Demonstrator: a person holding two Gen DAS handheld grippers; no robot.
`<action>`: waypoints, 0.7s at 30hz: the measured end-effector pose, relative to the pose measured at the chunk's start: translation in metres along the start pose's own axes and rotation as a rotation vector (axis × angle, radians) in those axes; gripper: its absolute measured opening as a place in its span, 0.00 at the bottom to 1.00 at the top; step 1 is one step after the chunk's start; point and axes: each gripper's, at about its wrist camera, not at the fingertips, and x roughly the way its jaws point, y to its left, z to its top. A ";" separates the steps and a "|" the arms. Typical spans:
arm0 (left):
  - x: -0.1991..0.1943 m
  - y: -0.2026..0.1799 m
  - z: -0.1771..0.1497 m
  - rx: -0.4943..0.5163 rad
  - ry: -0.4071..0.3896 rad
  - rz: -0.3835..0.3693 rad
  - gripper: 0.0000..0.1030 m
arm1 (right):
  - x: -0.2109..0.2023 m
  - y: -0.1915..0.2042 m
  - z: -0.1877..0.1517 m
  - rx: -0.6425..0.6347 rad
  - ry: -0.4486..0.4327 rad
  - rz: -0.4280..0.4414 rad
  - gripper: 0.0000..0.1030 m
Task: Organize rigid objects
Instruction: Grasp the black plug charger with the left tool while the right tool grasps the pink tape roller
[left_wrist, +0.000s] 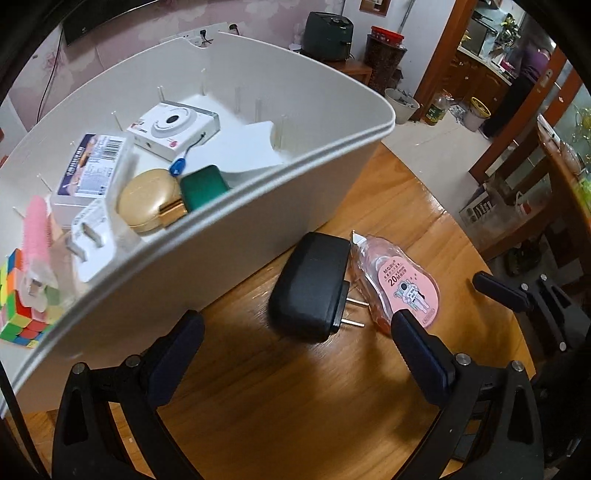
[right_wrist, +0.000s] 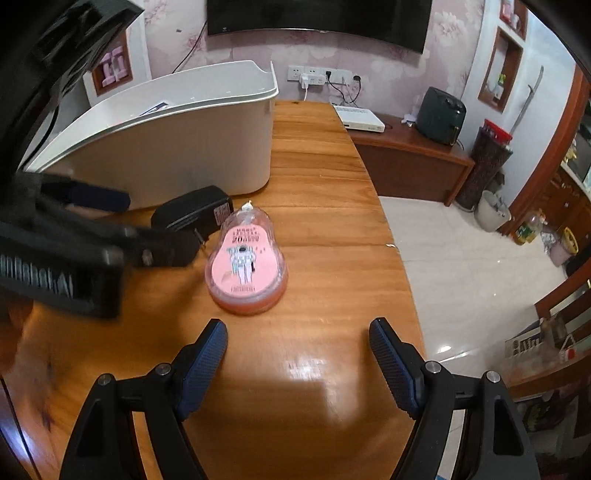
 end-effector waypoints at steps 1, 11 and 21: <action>0.001 0.000 -0.001 -0.002 -0.003 0.000 0.98 | 0.002 -0.001 0.002 0.010 0.000 0.006 0.78; 0.006 0.013 0.001 -0.109 -0.038 -0.075 0.97 | 0.011 0.004 0.014 0.056 -0.045 0.007 0.78; 0.002 0.015 0.005 -0.165 -0.054 0.004 0.55 | 0.007 0.002 0.012 0.033 -0.040 0.026 0.70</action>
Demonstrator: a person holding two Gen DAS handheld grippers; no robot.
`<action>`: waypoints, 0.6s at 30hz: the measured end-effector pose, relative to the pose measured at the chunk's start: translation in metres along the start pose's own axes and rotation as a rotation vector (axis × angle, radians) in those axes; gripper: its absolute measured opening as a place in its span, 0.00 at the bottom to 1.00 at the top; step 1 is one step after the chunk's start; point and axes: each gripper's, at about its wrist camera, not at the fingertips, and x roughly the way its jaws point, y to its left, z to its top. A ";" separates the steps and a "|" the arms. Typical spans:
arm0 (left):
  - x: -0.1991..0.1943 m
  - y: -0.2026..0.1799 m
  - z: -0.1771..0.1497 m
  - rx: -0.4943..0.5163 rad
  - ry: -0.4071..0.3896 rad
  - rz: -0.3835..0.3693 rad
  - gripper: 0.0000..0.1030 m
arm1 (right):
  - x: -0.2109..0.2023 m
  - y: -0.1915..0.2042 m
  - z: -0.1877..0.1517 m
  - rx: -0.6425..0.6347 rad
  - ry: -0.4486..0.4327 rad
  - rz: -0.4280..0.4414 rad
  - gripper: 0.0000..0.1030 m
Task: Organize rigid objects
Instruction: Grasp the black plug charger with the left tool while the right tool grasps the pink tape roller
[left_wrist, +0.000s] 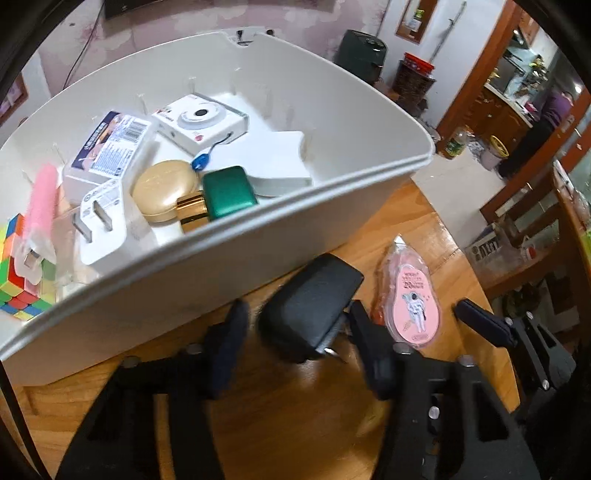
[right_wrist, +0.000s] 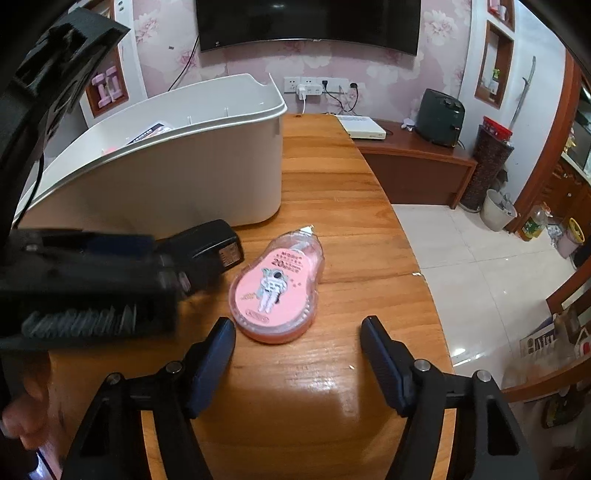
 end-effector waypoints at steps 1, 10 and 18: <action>0.000 0.001 0.000 -0.009 0.001 -0.005 0.55 | 0.000 -0.001 0.000 -0.002 0.002 0.002 0.70; 0.001 -0.001 0.001 -0.014 -0.013 -0.022 0.51 | 0.004 0.004 0.005 -0.006 0.014 0.002 0.77; -0.002 0.005 -0.007 -0.023 -0.024 -0.022 0.50 | 0.005 0.009 0.008 -0.011 -0.006 0.011 0.68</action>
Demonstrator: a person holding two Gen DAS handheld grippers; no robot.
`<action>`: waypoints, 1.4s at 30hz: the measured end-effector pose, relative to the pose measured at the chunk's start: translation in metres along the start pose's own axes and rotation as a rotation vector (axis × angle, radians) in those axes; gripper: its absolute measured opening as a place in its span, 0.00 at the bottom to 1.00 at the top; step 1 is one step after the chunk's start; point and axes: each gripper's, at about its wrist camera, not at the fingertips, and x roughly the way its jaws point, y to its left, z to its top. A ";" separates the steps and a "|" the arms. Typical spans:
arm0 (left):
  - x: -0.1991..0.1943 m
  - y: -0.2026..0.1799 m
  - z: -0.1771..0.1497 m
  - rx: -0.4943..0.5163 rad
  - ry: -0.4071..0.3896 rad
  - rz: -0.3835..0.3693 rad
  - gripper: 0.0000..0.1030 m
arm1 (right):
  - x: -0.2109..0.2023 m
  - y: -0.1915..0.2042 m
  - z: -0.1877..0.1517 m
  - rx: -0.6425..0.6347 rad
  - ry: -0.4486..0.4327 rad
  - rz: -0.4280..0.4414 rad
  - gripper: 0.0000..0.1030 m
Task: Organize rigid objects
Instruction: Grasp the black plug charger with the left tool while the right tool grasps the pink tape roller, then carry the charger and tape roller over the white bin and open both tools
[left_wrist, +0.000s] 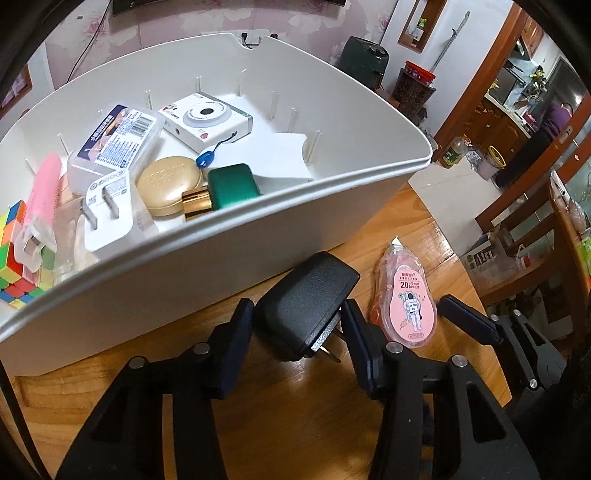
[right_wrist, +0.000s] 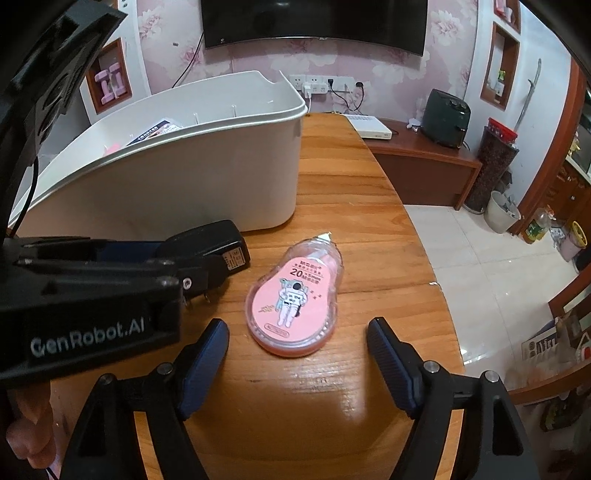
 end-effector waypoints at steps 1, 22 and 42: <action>-0.001 0.001 -0.002 -0.005 0.000 -0.003 0.50 | -0.001 0.001 0.001 -0.004 -0.004 0.005 0.57; -0.091 0.041 -0.048 -0.102 0.004 0.013 0.50 | -0.057 0.030 -0.021 -0.026 -0.026 0.131 0.48; -0.245 0.078 0.065 -0.118 -0.159 0.246 0.50 | -0.224 0.068 0.158 -0.101 -0.286 0.168 0.47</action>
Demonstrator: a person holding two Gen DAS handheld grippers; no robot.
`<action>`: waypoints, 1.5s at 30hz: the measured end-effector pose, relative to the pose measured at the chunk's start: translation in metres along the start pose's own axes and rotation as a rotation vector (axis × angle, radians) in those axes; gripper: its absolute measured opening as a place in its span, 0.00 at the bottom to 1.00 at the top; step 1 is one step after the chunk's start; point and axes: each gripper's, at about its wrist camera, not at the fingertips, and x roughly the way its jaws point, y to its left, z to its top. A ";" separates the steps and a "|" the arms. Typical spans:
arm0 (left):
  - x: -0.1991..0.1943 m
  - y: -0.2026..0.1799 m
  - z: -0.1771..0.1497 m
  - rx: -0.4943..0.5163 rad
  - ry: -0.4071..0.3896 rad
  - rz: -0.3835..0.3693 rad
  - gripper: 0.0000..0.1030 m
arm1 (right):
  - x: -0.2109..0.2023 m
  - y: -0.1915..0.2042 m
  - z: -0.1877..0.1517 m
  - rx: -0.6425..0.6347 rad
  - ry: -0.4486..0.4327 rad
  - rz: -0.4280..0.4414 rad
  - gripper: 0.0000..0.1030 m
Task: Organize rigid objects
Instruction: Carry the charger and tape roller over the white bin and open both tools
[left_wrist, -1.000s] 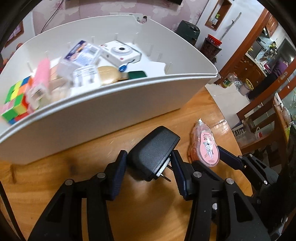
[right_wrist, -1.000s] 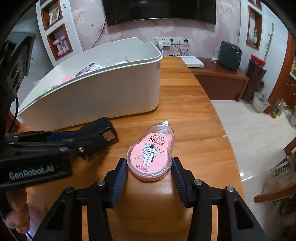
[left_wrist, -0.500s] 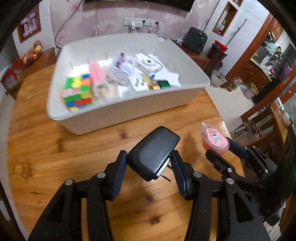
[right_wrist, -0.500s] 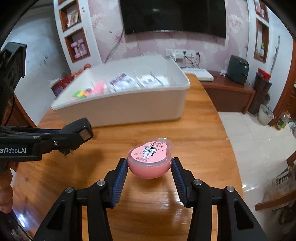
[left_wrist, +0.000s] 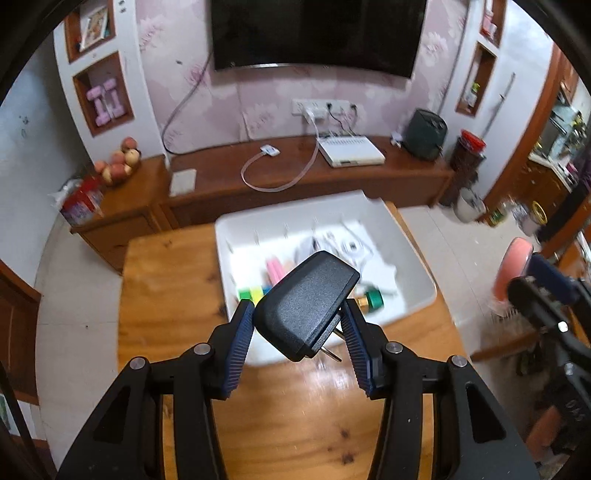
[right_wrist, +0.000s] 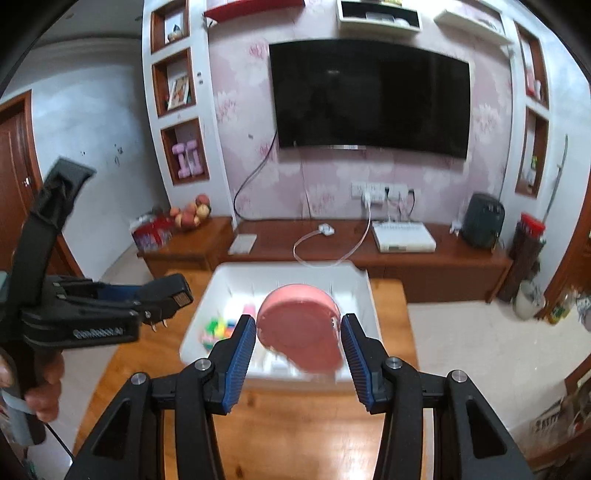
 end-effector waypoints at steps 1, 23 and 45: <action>0.002 0.002 0.009 -0.007 -0.004 0.009 0.50 | 0.002 0.000 0.009 -0.003 -0.001 -0.006 0.47; 0.206 0.006 0.046 -0.013 0.197 0.110 0.50 | 0.239 -0.020 -0.022 0.036 0.427 -0.079 0.46; 0.214 0.009 0.021 -0.008 0.249 0.064 0.83 | 0.241 0.002 -0.061 0.001 0.487 -0.030 0.63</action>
